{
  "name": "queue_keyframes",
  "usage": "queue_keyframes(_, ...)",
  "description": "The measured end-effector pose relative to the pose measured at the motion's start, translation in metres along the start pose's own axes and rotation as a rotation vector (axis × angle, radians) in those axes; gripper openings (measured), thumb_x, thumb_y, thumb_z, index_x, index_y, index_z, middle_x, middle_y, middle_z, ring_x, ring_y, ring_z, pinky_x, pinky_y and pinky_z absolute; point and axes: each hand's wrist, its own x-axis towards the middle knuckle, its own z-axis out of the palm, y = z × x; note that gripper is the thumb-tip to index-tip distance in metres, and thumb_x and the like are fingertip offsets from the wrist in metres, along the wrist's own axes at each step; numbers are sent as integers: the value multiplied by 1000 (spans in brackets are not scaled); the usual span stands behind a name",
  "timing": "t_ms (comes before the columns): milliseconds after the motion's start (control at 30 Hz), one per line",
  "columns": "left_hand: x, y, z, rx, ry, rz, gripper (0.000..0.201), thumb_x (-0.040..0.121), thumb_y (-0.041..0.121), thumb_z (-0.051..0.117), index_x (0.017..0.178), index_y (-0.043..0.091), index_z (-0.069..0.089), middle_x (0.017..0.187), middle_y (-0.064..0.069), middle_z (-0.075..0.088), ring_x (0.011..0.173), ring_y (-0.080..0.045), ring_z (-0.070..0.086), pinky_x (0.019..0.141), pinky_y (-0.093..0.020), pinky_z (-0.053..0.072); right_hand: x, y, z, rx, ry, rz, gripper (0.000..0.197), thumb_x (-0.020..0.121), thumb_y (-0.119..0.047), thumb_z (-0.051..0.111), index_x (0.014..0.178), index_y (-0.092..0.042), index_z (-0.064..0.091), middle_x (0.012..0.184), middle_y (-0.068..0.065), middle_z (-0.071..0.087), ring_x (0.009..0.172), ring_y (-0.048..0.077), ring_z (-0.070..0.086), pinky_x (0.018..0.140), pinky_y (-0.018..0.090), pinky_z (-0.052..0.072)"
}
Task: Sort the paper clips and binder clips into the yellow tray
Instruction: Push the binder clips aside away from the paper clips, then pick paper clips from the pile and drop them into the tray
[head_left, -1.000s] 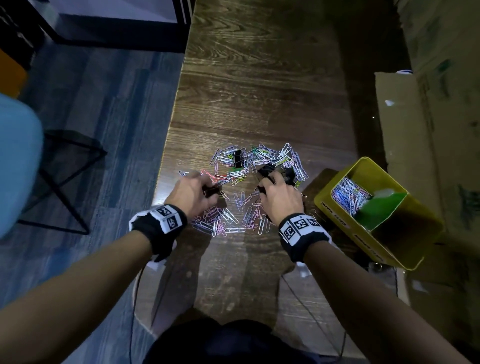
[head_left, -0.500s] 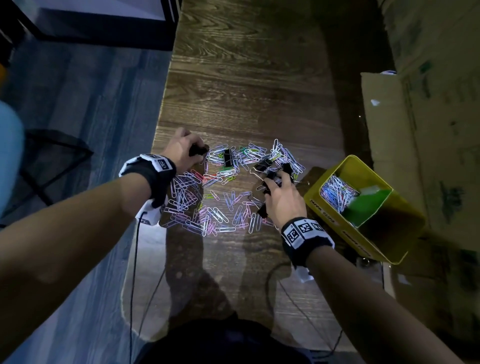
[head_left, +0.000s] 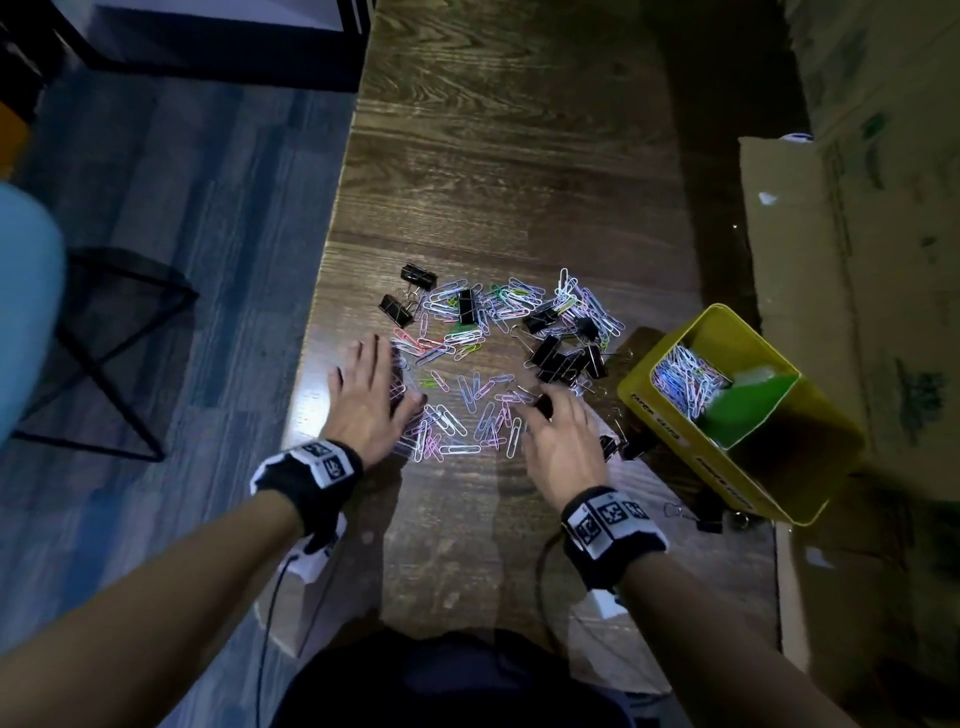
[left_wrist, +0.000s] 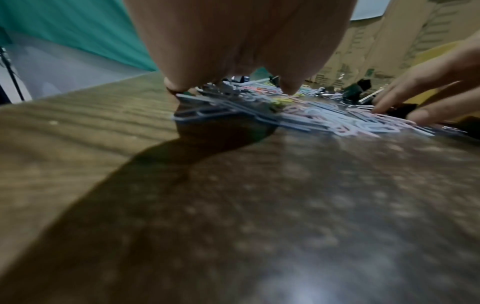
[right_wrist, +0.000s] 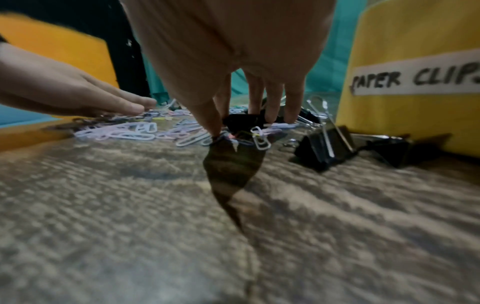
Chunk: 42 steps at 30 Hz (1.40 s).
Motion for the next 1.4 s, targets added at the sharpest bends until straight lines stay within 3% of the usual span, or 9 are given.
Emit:
queue_keyframes(167,-33,17,20,138,-87,214,74,88,62,15,148,21,1,156,-2,-8,141,-20,-17,113,-48,-7,1,17,-8,7,18,87,40,80,6,57,115,-13,65,133,20,49,124,36,46,101,49,42)
queue_keyframes(300,-39,26,22,148,-75,296,68,89,60,20,148,29,5,157,1,-4,142,-19,-12,114,-54,2,0,24,-12,-26,34,170,36,78,0,52,110,-6,67,134,25,47,125,40,45,101,51,40)
queue_keyframes(500,10,34,4,121,-76,155,69,92,58,20,147,26,-8,154,0,-15,142,-19,-16,113,-49,-4,-8,3,-6,41,21,-137,47,80,0,59,126,-8,58,148,20,34,139,37,28,112,52,30)
queue_keyframes(700,-24,51,25,270,-227,389,68,88,59,7,145,25,-10,153,2,-16,141,-20,-18,115,-52,-4,-4,-12,8,80,-182,-181,58,97,-23,41,150,-17,18,159,13,-3,146,29,-6,119,43,-1)
queue_keyframes(867,-63,40,36,195,-193,537,62,94,52,23,148,25,9,154,6,-3,143,-16,-10,115,-47,-3,-12,-8,17,48,-243,-198,56,97,-26,40,149,-16,23,159,10,0,146,29,-6,119,49,2)
queue_keyframes(1000,-65,14,20,21,15,265,57,93,53,21,144,38,0,153,11,-5,142,-13,-8,114,-45,-2,-20,-5,18,84,-164,-184,58,97,-29,42,150,-19,20,159,10,-2,146,26,-9,116,41,-9)
queue_keyframes(1100,-65,0,21,12,8,-34,68,88,58,13,148,26,6,155,4,-7,140,-12,-13,114,-46,-4,-23,-4,21,55,-197,-24,63,99,-39,33,151,-18,5,156,17,-17,143,32,-20,118,46,-5)
queue_keyframes(1233,-76,28,40,72,-97,32,75,84,62,-2,146,19,-7,152,-5,-19,138,-20,-24,114,-44,-11,-40,-17,34,-10,-305,-104,66,99,-48,23,150,-20,-9,151,19,-28,140,32,-28,117,46,-8)
queue_keyframes(1400,-84,53,48,30,-159,171,70,83,61,-13,142,24,-17,151,0,-24,138,-15,-27,116,-44,-8,-47,-17,30,95,-261,-138,67,99,-39,34,150,-22,-6,154,12,-27,141,25,-28,115,39,-9)
